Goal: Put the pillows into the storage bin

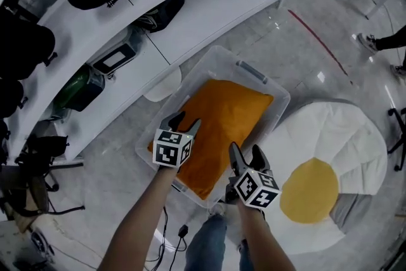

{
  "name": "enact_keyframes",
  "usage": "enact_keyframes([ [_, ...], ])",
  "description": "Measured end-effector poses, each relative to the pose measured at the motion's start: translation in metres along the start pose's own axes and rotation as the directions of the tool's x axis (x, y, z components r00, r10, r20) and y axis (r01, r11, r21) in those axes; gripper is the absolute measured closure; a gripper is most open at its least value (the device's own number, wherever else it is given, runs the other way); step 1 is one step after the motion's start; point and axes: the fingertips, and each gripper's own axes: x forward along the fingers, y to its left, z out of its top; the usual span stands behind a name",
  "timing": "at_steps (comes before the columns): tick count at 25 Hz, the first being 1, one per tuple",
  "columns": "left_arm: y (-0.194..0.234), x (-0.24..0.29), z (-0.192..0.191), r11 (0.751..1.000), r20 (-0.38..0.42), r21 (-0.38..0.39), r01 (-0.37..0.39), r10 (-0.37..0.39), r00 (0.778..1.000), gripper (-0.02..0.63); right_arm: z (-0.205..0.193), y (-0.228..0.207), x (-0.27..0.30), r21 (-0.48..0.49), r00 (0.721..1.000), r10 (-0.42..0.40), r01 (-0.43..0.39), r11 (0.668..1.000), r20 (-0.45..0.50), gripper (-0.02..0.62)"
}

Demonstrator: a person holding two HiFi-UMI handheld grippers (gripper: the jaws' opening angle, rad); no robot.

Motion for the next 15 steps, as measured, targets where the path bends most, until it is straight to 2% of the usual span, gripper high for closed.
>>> enact_keyframes([
  [3,-0.027,-0.032,0.043,1.0,0.083,0.008,0.026,-0.026,0.996,0.387,0.048,0.018,-0.03,-0.075,0.998,0.037,-0.033,0.997,0.051,0.275],
  [8,-0.091,-0.11,0.137,0.992,0.227,0.112,0.062,-0.087,0.97,0.46,0.148,0.055,-0.109,-0.211,0.983,0.113,-0.08,0.974,0.147,0.358],
  [12,-0.146,-0.183,0.204,0.995,0.289,0.07,0.078,-0.095,0.953,0.491,0.219,0.084,-0.191,-0.304,0.967,0.155,-0.088,0.949,0.202,0.397],
  [15,-0.191,-0.243,0.248,0.994,0.352,0.08,0.076,-0.1,0.93,0.529,0.263,0.1,-0.26,-0.348,0.954,0.173,-0.08,0.934,0.245,0.421],
])
